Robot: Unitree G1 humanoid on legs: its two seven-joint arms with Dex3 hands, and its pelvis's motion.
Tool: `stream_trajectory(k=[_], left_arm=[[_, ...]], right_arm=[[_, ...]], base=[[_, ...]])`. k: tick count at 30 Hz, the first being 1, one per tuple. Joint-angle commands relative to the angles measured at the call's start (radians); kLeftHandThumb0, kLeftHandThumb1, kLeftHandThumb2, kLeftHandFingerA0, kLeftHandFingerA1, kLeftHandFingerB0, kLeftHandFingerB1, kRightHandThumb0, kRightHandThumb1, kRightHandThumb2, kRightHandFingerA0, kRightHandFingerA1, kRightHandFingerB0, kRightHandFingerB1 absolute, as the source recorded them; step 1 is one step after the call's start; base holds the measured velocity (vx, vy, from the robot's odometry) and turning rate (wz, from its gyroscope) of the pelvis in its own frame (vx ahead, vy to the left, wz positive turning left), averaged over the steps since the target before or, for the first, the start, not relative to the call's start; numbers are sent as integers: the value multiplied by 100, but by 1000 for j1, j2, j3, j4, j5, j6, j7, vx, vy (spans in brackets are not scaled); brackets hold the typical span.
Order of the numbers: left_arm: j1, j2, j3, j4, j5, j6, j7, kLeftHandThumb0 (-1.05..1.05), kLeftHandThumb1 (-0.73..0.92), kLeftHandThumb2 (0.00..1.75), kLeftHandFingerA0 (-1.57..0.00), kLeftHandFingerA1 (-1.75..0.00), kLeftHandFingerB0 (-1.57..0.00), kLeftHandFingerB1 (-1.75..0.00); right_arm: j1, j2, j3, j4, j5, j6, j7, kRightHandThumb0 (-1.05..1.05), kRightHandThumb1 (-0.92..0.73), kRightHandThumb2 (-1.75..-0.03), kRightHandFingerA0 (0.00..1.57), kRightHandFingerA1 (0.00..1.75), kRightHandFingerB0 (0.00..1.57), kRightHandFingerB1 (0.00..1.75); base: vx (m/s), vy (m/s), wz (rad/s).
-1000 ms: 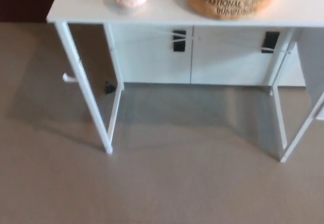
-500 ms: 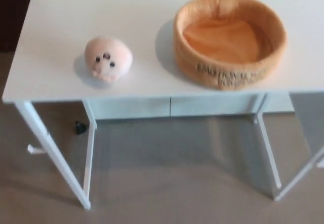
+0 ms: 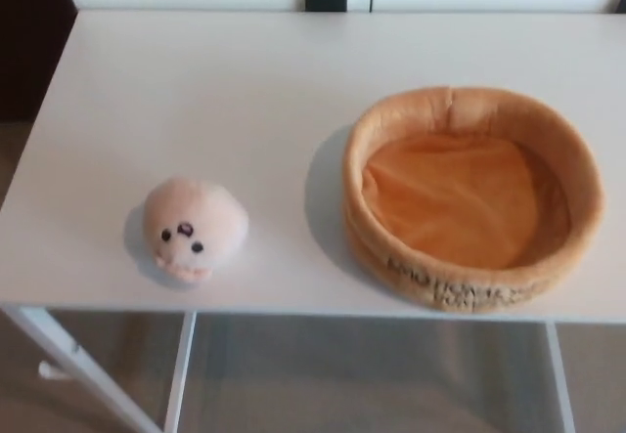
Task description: The robot walks towards a table in front, picks a dumpling toy with left hand and puts it in an orange round plate
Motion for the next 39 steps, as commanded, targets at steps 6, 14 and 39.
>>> stream_trajectory(k=[6, 14, 39], left_arm=[[8, 18, 2, 2, 4, 2, 7, -52, 64, 59, -93, -100, -37, -39], [15, 21, -4, -8, 7, -10, 8, -54, 64, 59, -91, -98, -36, -40], [49, 24, -34, -72, 26, -117, 3, -53, 65, 58, -46, -50, -33, -39]], right_arm=[[8, -1, 4, 21, -2, -1, 0, -62, -58, -94, 66, 69, 39, 51], [2, 2, 1, 29, -1, 15, -1, -60, -72, -62, 71, 63, 45, 36], [-15, 6, 13, 30, -10, 10, -1, -60, -73, -62, 77, 80, 45, 37]], base=[[212, 178, -6], [32, 41, 3], [5, 7, -1]])
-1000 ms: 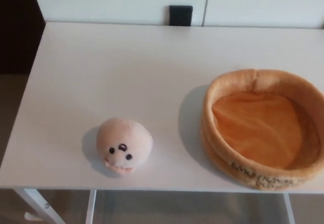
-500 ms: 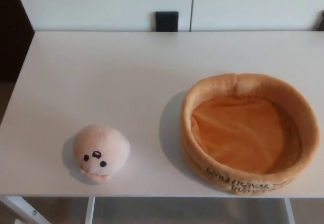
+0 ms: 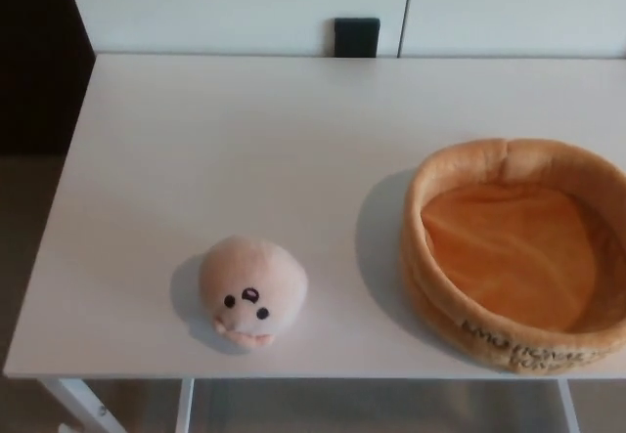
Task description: The robot walks towards a table in front, picks a dumpling toy with left hand and puts it in an orange round plate
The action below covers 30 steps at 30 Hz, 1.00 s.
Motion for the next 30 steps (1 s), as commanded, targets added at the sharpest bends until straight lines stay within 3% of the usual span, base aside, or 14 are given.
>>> stream_trajectory(k=[1, 5, 6, 7, 8, 11, 12, 13, 21, 22, 25, 27, 28, 30], left_arm=[[16, 20, -12, -23, 17, -53, 11, -53, 64, 58, -47, -51, -33, -40], [38, 11, 3, -62, -7, -73, 6, -54, 63, 58, -46, -49, -34, -41], [91, 7, 6, -141, -15, -132, -5, -56, 62, 58, -48, -46, -33, -40], [114, 5, 7, -176, -19, -156, -9, -56, 62, 58, -48, -46, -33, -40], [172, 10, 8, -262, -24, -173, -25, -55, 64, 58, -43, -42, -31, -40], [267, 10, 17, -405, -50, -189, -60, -54, 64, 58, -42, -40, -32, -40], [344, 15, 22, -496, -56, -207, -67, -59, 50, 79, -34, -50, -27, -49], [401, 21, 29, -543, -63, -256, -73, -54, 62, 58, -41, -37, -29, -37], [753, 53, 116, -1086, -213, -503, -103, -50, 53, 69, -26, -38, -21, -39], [799, 70, 137, -1202, -266, -521, -105, -24, 44, 95, -10, -50, -10, -50], [891, 109, 237, -1489, -364, -535, -95, -24, 46, 96, -7, -48, -7, -50], [907, 126, 279, -1583, -399, -512, -100, -46, 52, 66, -23, -36, -12, -34], [914, 149, 350, -1691, -440, -468, -101, -45, 50, 66, -21, -36, -9, -33], [892, 169, 403, -1765, -463, -428, -105, -46, 49, 66, -23, -36, -9, -32]], right_arm=[[-9, -9, 3, 14, -3, 4, -6, -59, -72, -62, 77, 79, 46, 37], [8, -11, 7, -13, -3, -2, -2, -60, -72, -62, 76, 77, 46, 38], [-2, -9, 4, 0, 1, 3, 0, -62, -59, -95, 62, 64, 39, 51], [-7, -8, 3, 5, 2, 5, 0, -62, -59, -95, 62, 64, 39, 51], [-9, -8, 6, 8, -2, 5, -4, -59, -72, -62, 72, 63, 46, 36], [-10, -10, 10, 7, -6, 2, -8, -59, -72, -62, 71, 65, 45, 37], [-13, -12, 17, 13, -14, 4, -9, -61, -58, -94, 63, 68, 37, 51], [-19, -11, 18, 19, -13, 7, -7, -58, -72, -62, 72, 70, 45, 37], [-36, 4, 12, 33, -1, 19, -8, -58, -71, -61, 75, 73, 44, 37], [-38, 4, 9, 37, 2, 18, -9, -57, -71, -62, 71, 70, 45, 37], [-30, 2, 5, 16, 11, 19, 0, -58, -72, -62, 74, 83, 44, 37], [-32, 0, 2, 19, 12, 22, -3, -59, -71, -61, 73, 73, 44, 37], [-29, 0, 5, 13, 10, 22, -2, -60, -56, -93, 71, 79, 36, 51], [-31, 1, 5, 15, 10, 21, -3, -58, -71, -62, 73, 72, 44, 36]], base=[[56, 14, 10], [16, -33, 4], [0, 0, 0], [0, 0, 0], [0, 0, 0], [0, 0, 0], [0, 0, 0], [0, 0, 0], [0, 0, 0], [0, 0, 0], [0, 0, 0], [0, 0, 0], [0, 0, 0], [0, 0, 0]])
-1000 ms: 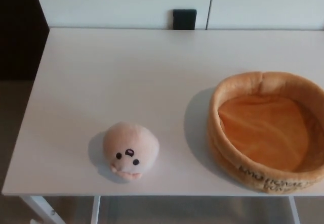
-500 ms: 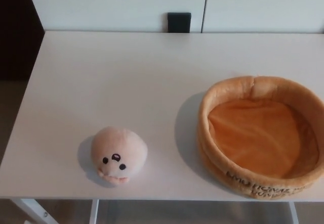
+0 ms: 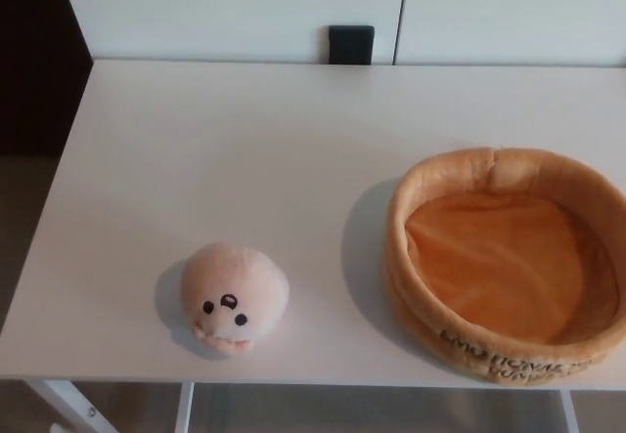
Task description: The robot walks towards a table in front, picks a dumpling toy with left hand and puts it in an orange round plate
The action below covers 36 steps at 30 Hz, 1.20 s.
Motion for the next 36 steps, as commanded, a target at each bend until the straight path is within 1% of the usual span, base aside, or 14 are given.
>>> stream_trajectory(k=[1, 7, 8, 9, 12, 13, 14, 16, 19, 21, 33, 34, 35, 36], left_arm=[[172, 200, 349, -798, -378, -105, -53, -47, 49, 68, -39, -42, -7, -30], [3, 288, 438, -884, -399, 76, -47, -46, 46, 68, -29, -41, -7, -30], [-174, 400, 395, -884, -412, 210, -47, -39, 36, 76, 0, -36, 0, -43], [-289, 469, 363, -890, -401, 309, -48, -43, 37, 77, 0, -34, 0, -44], [-310, 479, 360, -899, -397, 341, -50, -43, 37, 77, 0, -34, 0, -44], [-369, 513, 317, -916, -375, 427, -59, -47, 38, 78, -4, -36, -1, -44], [-454, 566, 251, -938, -341, 549, -69, -47, 38, 78, -4, -36, -1, -44], [-524, 594, 191, -927, -293, 581, -106, -48, 41, 80, -1, -27, 0, -41], [-537, 595, 188, -934, -295, 604, -107, -48, 41, 80, -1, -27, 0, -41], [-684, 573, 31, -911, -107, 660, -162, -59, 42, 80, -4, -20, -1, -36], [-933, 499, -300, -808, 153, 812, -325, -71, 43, 83, 0, -16, 0, -29], [-936, 488, -336, -795, 187, 815, -345, -71, 41, 81, 0, -10, 0, -26], [-939, 474, -381, -780, 229, 820, -369, -71, 41, 81, 0, -10, 0, -26], [-942, 474, -404, -777, 255, 833, -385, -80, 46, 82, 0, 0, 0, -20]], right_arm=[[-4, -4, -13, 5, 12, 20, -3, -58, -71, -61, 75, 84, 44, 37], [3, -5, -11, -2, 11, 12, 1, -59, -72, -62, 74, 78, 45, 37], [2, -4, -8, -2, 7, 12, -6, -62, -58, -94, 64, 72, 39, 52], [-1, -2, -6, 0, 6, 14, -7, -61, -57, -94, 61, 69, 37, 52], [-2, -2, -7, 1, 6, 14, -6, -61, -57, -94, 61, 69, 37, 52], [-2, -2, -7, 0, 7, 16, -4, -59, -72, -62, 71, 72, 44, 37], [-2, -2, -7, -2, 8, 19, 0, -59, -72, -62, 71, 72, 44, 37], [3, 5, -11, -3, 13, 14, -4, -59, -71, -62, 75, 86, 45, 37], [3, 5, -11, -3, 13, 14, -3, -59, -71, -62, 75, 86, 45, 37], [6, 3, -4, -12, 6, 16, -3, -60, -71, -61, 76, 84, 44, 38], [2, 2, -8, -13, 12, 24, 6, -59, -72, -62, 74, 76, 44, 37], [-3, 3, -10, -5, 14, 26, 5, -63, -57, -93, 68, 71, 39, 51], [-9, 5, -13, 5, 15, 29, 4, -63, -57, -93, 68, 71, 39, 51], [-10, 5, -13, 8, 15, 27, 3, -59, -70, -61, 74, 79, 44, 37]], base=[[0, 0, 0], [0, 0, 0], [0, 0, 0], [0, 0, 0], [8, 2, 2], [0, 0, 0], [0, 0, 0], [0, 0, 0], [0, 0, 0], [0, 0, 0], [0, 0, 0], [0, 0, 0], [0, 0, 0], [0, 0, 0]])
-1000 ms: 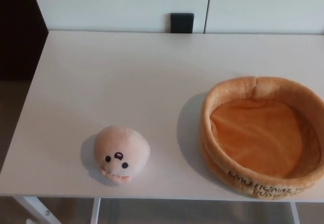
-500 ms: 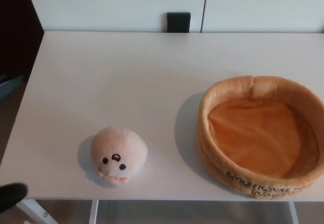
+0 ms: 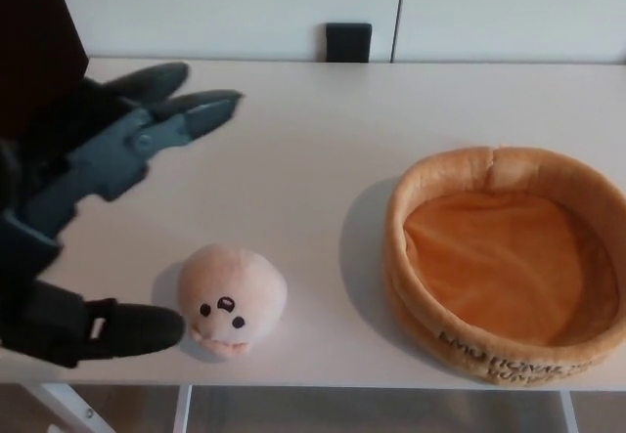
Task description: The robot walks towards a table in front, picks a dumpling toy with left hand and puts it in an orange round plate
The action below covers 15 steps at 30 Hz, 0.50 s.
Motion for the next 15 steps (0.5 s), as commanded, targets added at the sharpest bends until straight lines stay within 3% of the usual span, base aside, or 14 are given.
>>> stream_trajectory(k=[1, 7, 8, 15], left_arm=[[-185, 18, -335, 35, 341, 448, -295, -80, 46, 82, 0, 0, 0, -20], [-225, 9, -395, 49, 379, 484, -309, -82, 46, 84, 0, 0, 0, -20], [-253, -1, -430, 60, 421, 515, -332, -84, 47, 85, 0, 0, 0, -20], [-338, -46, -528, 100, 512, 599, -370, -81, 45, 83, 0, -1, 0, -21]], right_arm=[[-7, -1, -15, 19, 15, 23, 2, -59, -71, -61, 74, 77, 44, 37], [-14, -6, -13, 24, 12, 30, 2, -59, -71, -61, 75, 80, 44, 36], [-5, -6, -9, 10, 8, 22, -1, -60, -70, -62, 78, 89, 43, 36], [-3, -6, -7, -7, 9, 32, 5, -59, -71, -61, 76, 82, 44, 37]], base=[[0, 0, 0], [0, 0, 0], [0, 0, 0], [0, 0, 0]])
